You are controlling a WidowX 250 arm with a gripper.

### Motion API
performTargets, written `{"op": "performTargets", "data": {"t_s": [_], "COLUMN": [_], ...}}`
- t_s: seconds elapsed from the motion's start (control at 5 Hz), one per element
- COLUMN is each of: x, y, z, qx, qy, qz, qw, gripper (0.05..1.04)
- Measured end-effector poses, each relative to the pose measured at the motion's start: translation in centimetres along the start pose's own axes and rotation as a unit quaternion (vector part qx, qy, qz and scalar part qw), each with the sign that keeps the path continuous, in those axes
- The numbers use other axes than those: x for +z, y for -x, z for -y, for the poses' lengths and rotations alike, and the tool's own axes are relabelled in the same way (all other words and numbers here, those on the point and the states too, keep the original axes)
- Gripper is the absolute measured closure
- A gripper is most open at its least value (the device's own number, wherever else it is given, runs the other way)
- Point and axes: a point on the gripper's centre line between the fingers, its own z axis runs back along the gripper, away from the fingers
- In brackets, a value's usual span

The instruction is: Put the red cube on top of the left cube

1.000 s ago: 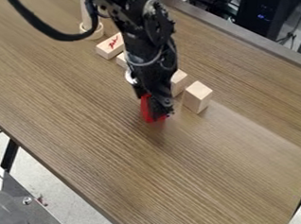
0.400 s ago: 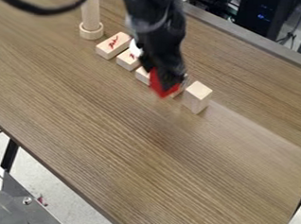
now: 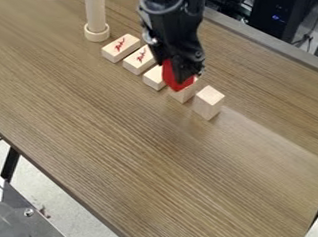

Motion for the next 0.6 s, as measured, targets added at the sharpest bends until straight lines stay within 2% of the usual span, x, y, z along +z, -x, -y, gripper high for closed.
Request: {"op": "performTargets", "data": {"t_s": [0.2,0.4,0.6], "x": [-1.5,-2.2,-1.9], "y": [-0.1,-0.6,-1.5], "z": [-0.5,-0.9,-1.1], "qx": [0.016,0.035,0.046], "qy": [-0.010,-0.016,-0.014], "qz": [-0.012,-0.014,-0.003], "qw": [0.9997,0.9991,0.9988], "gripper": [0.537,0.537,0.537]}}
